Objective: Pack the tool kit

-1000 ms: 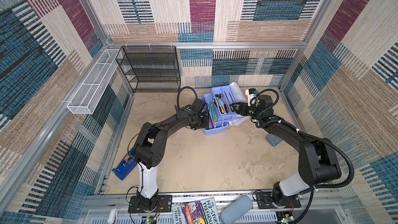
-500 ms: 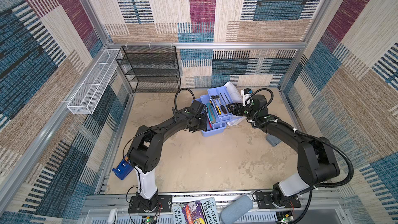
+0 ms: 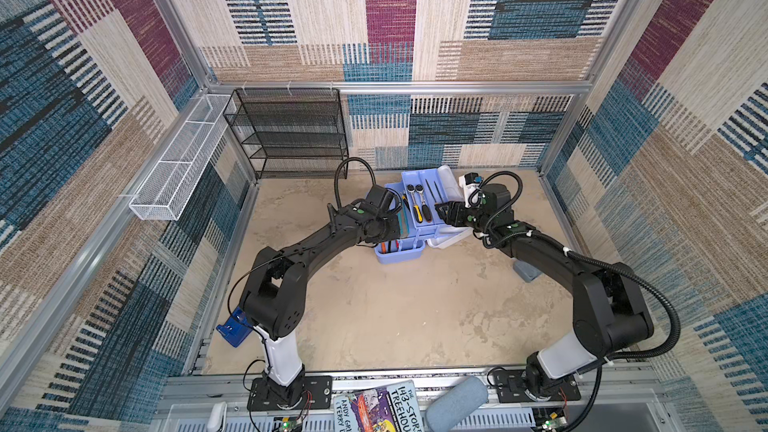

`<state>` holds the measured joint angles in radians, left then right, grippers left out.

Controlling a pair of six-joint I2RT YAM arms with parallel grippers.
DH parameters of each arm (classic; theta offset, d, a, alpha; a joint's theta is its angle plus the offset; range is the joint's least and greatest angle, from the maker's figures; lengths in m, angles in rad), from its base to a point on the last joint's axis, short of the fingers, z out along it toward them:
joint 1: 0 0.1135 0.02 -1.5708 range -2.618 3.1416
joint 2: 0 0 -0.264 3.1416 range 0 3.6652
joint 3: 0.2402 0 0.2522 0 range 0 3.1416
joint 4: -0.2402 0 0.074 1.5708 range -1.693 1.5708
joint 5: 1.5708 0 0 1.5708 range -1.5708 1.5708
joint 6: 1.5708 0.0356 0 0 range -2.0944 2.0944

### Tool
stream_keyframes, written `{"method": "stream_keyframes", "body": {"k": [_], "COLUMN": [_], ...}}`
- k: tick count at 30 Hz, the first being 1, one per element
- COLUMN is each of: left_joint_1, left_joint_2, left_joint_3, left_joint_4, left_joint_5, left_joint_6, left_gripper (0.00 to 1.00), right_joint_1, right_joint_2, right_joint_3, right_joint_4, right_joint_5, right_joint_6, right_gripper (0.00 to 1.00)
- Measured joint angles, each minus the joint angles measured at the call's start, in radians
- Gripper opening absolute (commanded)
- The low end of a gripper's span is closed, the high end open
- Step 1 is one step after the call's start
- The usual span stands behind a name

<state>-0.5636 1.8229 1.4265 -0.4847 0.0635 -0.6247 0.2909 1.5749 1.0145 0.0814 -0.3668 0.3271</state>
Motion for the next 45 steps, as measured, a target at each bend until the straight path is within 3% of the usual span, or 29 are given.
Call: {"method": "stream_keyframes", "body": {"k": [7,20,45], "left_joint_1": [0.0,0.01,0.019], "left_joint_2": [-0.013,0.154,0.239], "left_joint_3": [0.051,0.387,0.449], "left_joint_4": [0.0,-0.06,-0.116], "left_joint_5": [0.0,0.024,0.045], "left_joint_6": [0.011,0.109,0.131], "left_gripper": [0.43,0.43,0.35], "right_joint_1": [0.001,0.013,0.029], "right_joint_2": [0.007,0.019,0.02], "right_joint_3": [0.008,0.024,0.073], "right_joint_4": [0.0,0.0,-0.069], "right_joint_5": [0.0,0.005,0.037], "right_joint_6": [-0.003,-0.003,-0.014], "right_gripper": [0.63,0.63,0.68]}}
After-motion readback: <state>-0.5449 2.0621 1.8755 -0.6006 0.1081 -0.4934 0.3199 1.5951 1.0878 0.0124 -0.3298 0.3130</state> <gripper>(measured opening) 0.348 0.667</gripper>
